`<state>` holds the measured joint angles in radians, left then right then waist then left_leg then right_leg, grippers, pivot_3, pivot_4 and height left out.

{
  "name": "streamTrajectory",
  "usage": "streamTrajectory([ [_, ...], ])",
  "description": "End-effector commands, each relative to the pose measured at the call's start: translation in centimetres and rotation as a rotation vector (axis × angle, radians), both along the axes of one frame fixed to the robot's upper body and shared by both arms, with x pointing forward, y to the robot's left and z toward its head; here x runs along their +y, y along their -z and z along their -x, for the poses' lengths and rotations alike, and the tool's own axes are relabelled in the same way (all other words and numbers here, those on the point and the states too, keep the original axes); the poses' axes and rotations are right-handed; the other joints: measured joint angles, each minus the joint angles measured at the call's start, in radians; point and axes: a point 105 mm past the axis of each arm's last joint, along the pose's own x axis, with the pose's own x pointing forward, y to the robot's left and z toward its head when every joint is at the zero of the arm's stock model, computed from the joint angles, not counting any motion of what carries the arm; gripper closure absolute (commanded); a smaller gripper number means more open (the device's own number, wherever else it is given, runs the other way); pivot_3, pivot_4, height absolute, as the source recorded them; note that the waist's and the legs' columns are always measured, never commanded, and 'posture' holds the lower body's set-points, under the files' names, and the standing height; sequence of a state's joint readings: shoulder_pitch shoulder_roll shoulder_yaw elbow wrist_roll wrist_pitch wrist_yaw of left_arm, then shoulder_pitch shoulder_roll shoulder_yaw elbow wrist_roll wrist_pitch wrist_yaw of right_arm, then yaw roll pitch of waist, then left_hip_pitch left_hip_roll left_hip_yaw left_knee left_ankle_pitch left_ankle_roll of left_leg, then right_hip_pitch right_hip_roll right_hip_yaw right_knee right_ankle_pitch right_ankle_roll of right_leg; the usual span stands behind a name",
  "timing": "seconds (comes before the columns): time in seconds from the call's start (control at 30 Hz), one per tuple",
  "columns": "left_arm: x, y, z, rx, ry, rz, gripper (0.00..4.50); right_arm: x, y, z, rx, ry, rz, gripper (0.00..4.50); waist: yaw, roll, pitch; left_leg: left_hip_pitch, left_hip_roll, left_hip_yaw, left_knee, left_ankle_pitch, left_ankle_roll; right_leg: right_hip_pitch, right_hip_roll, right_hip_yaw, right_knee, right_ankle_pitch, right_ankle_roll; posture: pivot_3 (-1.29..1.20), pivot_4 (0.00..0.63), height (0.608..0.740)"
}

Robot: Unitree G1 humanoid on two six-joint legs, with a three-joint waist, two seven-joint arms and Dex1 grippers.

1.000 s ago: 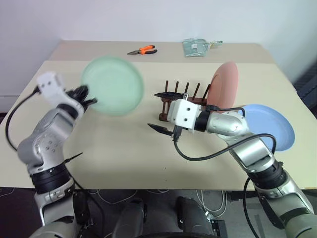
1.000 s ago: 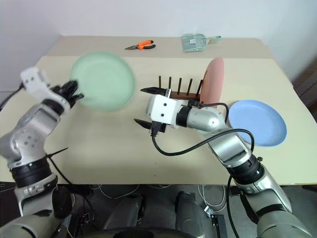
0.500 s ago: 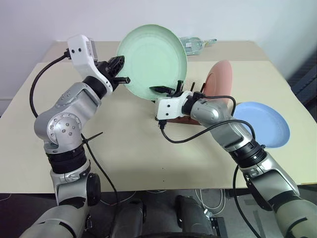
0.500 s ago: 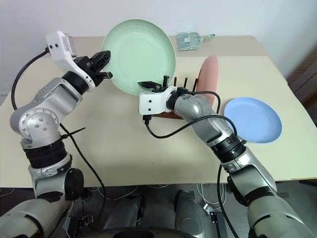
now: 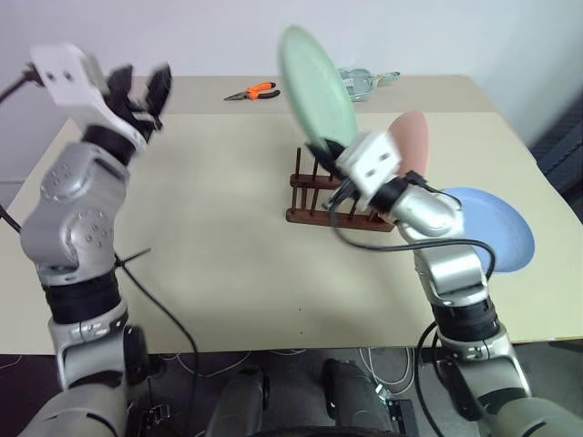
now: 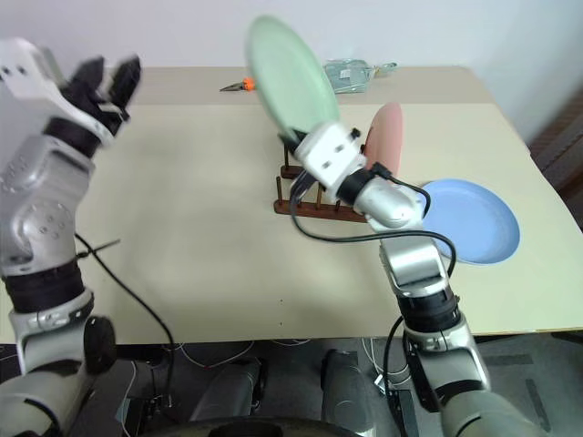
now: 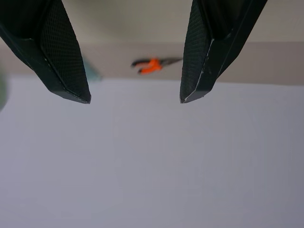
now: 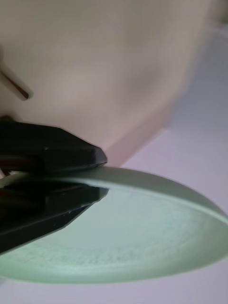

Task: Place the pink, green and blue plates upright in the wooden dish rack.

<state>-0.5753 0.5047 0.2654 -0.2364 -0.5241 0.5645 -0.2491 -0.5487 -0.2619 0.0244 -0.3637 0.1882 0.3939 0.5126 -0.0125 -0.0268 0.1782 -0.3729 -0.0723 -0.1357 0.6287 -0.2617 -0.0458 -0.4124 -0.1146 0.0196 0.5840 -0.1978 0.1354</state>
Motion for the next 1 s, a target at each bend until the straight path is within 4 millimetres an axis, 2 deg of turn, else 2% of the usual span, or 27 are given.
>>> streamTrajectory([
  [0.03,-4.1,3.1,1.4,0.034,0.240,-0.122,1.48,-1.3,-3.3,2.0,0.110,-0.088,-0.302,4.50,0.002,0.000,0.000,-0.001,0.000,-0.001,0.000,0.000,0.000,0.000,0.000,0.000,0.000,0.000,-0.001,0.00,0.150,0.740],
  [0.13,-7.1,7.7,3.8,0.157,0.466,-0.163,1.48,-2.1,-3.5,1.9,0.229,-0.068,-0.498,4.50,-0.001,0.002,0.000,0.000,0.001,-0.001,0.000,0.000,0.000,-0.001,0.000,-0.001,0.000,-0.001,-0.004,0.00,0.150,0.740],
  [0.3,-9.9,11.7,8.1,0.290,0.738,-0.222,1.48,-2.9,-3.0,1.3,0.326,-0.017,-0.603,4.50,-0.005,0.006,0.002,-0.001,0.001,0.001,-0.002,0.000,0.000,-0.003,0.000,0.000,0.000,-0.001,-0.005,0.00,0.150,0.740],
  [0.43,-10.4,12.3,9.2,0.334,0.799,-0.213,1.48,-3.2,-2.2,0.8,0.375,0.014,-0.617,4.50,-0.002,0.007,0.003,-0.001,0.001,0.001,-0.001,0.000,0.000,-0.003,0.000,0.000,0.000,-0.001,-0.005,0.00,0.150,0.740],
  [0.73,-10.7,12.5,9.4,0.343,0.798,-0.220,1.48,-3.7,-0.4,-1.1,0.477,0.058,-0.599,4.50,-0.004,0.008,0.003,-0.001,0.001,0.002,-0.001,0.000,0.001,-0.003,0.000,0.000,0.000,-0.001,-0.005,0.00,0.150,0.740],
  [0.77,-10.8,12.5,9.5,0.342,0.798,-0.220,1.45,-3.7,-0.6,-1.3,0.466,0.070,-0.588,3.76,-0.004,0.008,0.003,-0.001,0.001,0.002,-0.001,0.000,0.001,-0.003,0.000,0.000,0.000,-0.001,-0.005,0.00,0.150,0.740],
  [0.9,-10.9,12.4,9.5,0.337,0.799,-0.221,1.45,-3.4,-2.5,-1.1,0.324,0.098,-0.450,2.09,-0.004,0.008,0.003,-0.001,0.001,0.002,-0.001,0.000,0.001,-0.003,0.000,0.000,0.000,-0.001,-0.005,0.00,0.150,0.740],
  [1.0,-11.0,12.5,9.5,0.340,0.801,-0.227,1.45,-2.9,-5.0,0.4,0.119,0.083,-0.262,2.09,-0.003,0.009,0.003,-0.001,0.001,0.002,-0.001,0.000,0.001,-0.003,0.000,0.000,0.000,-0.001,-0.004,0.00,0.150,0.740],
])
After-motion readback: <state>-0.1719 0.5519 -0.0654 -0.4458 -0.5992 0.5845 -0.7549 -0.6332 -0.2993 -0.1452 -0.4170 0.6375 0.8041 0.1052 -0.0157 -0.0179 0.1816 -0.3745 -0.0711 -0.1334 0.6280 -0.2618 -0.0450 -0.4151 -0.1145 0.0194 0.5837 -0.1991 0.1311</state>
